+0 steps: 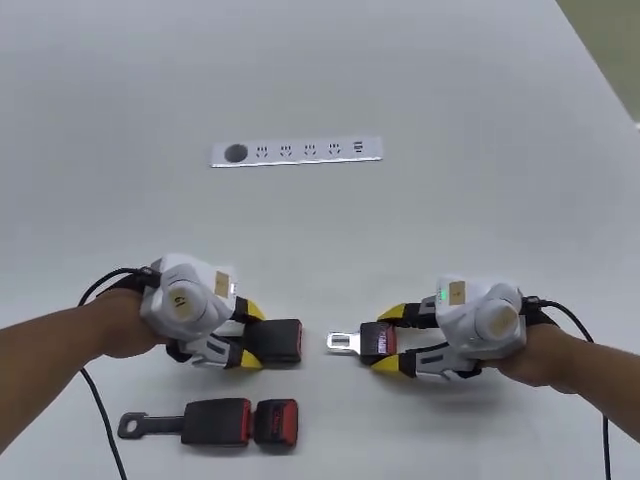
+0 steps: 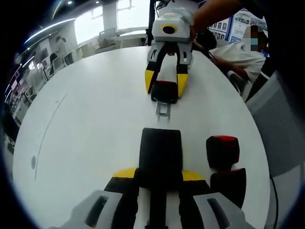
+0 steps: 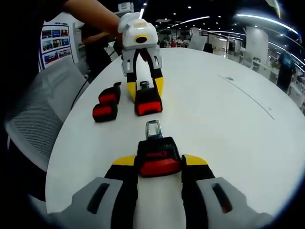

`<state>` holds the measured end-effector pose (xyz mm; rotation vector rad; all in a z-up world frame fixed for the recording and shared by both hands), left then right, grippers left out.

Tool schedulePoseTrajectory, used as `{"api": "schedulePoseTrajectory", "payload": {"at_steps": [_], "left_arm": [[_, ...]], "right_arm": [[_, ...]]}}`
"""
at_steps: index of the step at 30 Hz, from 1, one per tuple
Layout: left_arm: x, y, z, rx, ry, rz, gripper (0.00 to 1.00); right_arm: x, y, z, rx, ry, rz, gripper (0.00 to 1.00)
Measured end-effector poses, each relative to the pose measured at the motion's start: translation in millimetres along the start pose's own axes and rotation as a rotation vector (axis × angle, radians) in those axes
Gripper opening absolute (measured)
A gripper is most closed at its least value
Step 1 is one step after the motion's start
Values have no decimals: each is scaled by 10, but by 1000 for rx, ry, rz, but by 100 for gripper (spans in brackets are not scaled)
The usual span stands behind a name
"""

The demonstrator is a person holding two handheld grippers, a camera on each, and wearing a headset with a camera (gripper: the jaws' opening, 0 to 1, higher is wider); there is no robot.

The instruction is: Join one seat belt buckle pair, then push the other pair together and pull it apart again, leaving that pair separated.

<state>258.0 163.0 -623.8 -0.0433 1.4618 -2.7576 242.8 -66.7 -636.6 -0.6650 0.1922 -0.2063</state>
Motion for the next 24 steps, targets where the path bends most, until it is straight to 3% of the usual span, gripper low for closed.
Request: {"api": "schedulePoseTrajectory", "payload": {"at_steps": [24], "left_arm": [[-6,20,-2,-18,10,0,33]], "right_arm": [[-42,303,136,7,-28,27,33]]}}
Point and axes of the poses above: the centre of the closed fingertips' face, and the gripper's own axes: y roughly forward along the fingers, x roughly to its right, z roughly out of its top, the point moved 8 cm from there along -y, roughly backward along the fingers, and after that the axes turned 3 degrees about y, right-handed, at the moved point
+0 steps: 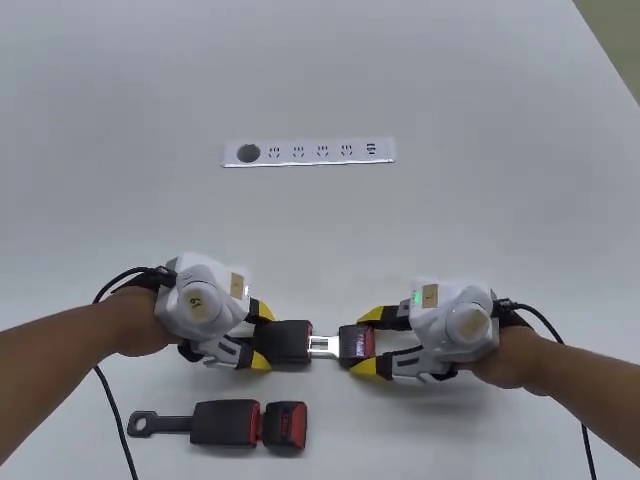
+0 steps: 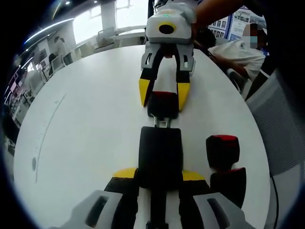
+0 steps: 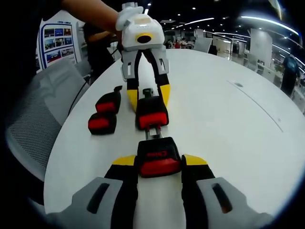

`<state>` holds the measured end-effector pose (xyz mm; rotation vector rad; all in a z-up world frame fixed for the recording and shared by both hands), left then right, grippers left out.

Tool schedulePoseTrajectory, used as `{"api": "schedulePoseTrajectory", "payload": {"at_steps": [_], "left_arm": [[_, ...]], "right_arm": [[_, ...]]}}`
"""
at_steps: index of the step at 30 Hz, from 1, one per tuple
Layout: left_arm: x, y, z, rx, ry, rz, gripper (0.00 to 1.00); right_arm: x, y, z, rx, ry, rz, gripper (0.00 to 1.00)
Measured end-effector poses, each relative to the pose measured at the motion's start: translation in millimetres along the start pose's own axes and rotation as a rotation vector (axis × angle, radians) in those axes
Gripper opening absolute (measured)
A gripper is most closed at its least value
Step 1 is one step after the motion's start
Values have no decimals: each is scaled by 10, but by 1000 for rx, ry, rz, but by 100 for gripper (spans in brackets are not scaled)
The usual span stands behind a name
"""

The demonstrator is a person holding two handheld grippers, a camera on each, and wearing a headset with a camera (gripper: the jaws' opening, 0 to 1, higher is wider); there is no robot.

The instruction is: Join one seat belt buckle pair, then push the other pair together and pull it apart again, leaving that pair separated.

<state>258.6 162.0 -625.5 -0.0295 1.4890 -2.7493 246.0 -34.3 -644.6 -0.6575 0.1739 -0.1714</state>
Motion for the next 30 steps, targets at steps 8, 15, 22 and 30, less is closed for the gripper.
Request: {"api": "schedulePoseTrajectory", "payload": {"at_steps": [8,15,22,30], "left_arm": [[11,-1,16,-5,11,-2,33],[6,7,10,-9,6,-1,32],[-2,3,17,-5,5,-2,32],[-27,23,-9,-14,17,-9,32]], "right_arm": [[4,62,56,-5,-4,10,33],[27,81,71,-9,-1,13,33],[30,97,94,-8,0,14,33],[14,198,174,-3,0,20,33]]}}
Point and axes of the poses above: the centre of the closed fingertips' face, and the gripper's own axes: y roughly forward along the fingers, x roughly to its right, z roughly out of its top, the point moved 8 cm from there along -y, roughly backward along the fingers, and after that the axes turned 3 degrees about y, right-handed, at the moved point
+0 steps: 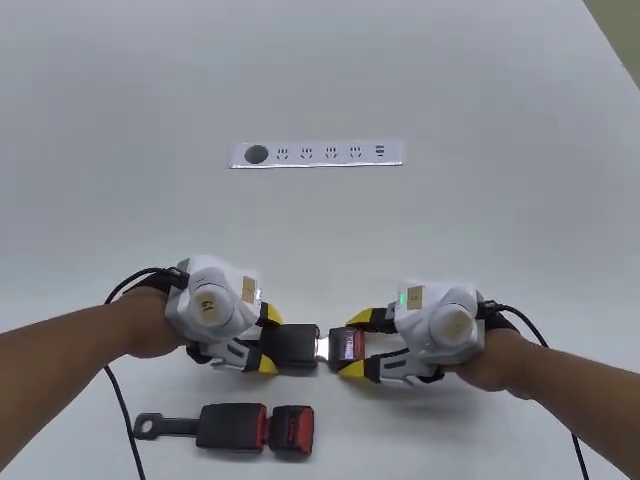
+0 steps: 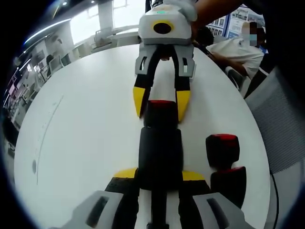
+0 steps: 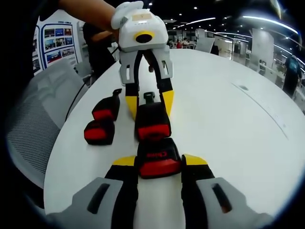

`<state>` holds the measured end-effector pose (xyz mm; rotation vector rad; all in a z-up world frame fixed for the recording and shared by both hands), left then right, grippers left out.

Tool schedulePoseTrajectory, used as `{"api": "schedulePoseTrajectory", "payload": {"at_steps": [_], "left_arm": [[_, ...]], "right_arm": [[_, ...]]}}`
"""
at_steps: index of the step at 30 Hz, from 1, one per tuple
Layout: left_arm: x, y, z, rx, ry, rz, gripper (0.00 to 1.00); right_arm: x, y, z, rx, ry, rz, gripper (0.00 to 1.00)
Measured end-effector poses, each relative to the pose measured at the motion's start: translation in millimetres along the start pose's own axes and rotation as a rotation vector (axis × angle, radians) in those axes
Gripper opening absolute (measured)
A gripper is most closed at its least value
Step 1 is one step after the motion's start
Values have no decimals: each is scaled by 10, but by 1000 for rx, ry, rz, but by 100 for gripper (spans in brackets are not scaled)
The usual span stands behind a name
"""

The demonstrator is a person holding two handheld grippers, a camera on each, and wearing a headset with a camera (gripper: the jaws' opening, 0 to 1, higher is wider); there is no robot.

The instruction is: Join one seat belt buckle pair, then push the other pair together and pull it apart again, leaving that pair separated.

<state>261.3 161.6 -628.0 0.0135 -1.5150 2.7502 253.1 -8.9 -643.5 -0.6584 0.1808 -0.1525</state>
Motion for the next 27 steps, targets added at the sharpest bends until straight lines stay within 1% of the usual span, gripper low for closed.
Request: {"api": "schedulePoseTrajectory", "payload": {"at_steps": [9,23,27], "left_arm": [[-2,-4,-5,3,2,-2,31],[9,-6,11,-7,6,-2,32],[16,-12,22,-8,7,-2,32]], "right_arm": [[-9,12,11,-3,-5,-9,33],[0,20,19,-31,-27,-12,33],[-20,21,33,-35,-29,-13,33]]}}
Point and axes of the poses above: the centre of the closed fingertips' face, and the gripper's own axes: y roughly forward along the fingers, x roughly to its right, z roughly out of its top, the point moved 8 cm from there along -y, roughly backward along the fingers, and after that the axes turned 3 degrees about y, right-handed, at the moved point
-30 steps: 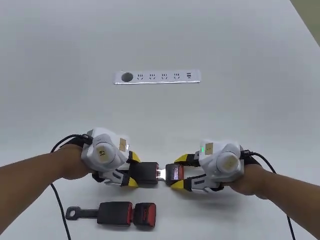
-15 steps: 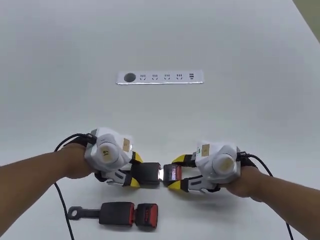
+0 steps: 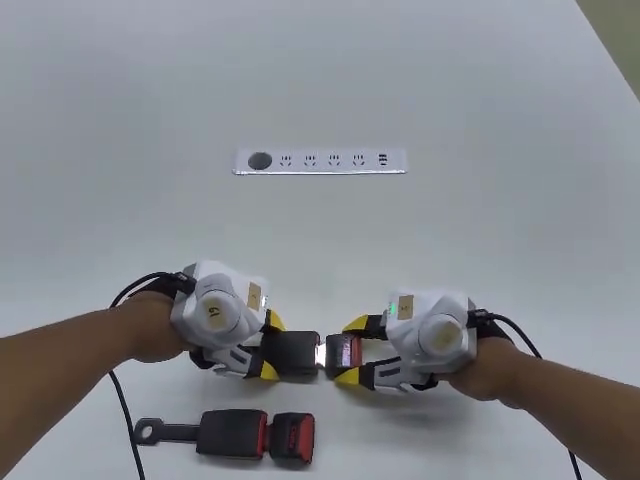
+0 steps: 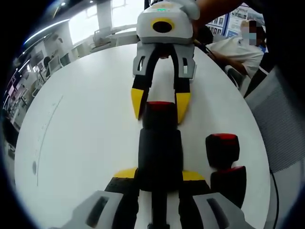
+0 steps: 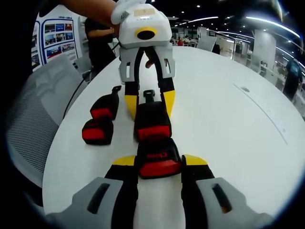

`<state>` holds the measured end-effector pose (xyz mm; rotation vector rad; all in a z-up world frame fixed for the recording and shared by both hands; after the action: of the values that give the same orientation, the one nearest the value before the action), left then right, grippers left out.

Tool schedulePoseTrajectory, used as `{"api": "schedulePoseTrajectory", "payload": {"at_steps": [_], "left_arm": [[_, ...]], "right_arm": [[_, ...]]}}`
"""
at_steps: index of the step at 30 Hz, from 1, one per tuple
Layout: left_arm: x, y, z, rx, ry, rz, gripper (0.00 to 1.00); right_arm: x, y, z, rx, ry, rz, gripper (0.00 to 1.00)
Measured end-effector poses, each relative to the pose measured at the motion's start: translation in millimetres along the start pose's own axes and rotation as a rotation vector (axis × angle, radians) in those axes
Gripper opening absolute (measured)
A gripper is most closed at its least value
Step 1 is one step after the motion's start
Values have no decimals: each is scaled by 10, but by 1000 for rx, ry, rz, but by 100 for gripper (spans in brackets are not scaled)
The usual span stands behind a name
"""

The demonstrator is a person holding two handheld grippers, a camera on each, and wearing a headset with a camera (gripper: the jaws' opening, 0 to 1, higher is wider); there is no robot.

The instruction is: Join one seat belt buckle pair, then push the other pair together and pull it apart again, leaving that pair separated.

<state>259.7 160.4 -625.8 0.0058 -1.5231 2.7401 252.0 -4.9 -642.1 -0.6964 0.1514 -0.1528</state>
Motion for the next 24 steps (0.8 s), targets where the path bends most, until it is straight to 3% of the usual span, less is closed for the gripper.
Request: {"api": "schedulePoseTrajectory", "payload": {"at_steps": [24], "left_arm": [[-5,3,-10,0,-3,1,32]], "right_arm": [[-11,-11,15,-3,-6,-1,33]]}}
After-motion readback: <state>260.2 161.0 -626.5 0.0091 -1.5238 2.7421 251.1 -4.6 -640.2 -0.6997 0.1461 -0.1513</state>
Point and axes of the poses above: the centre of the closed fingertips' face, and the gripper's own axes: y roughly forward along the fingers, x roughly to its right, z roughly out of its top, the point moved 8 cm from there along -y, roughly backward along the fingers, and after that the axes turned 3 degrees about y, right-handed, at the moved point
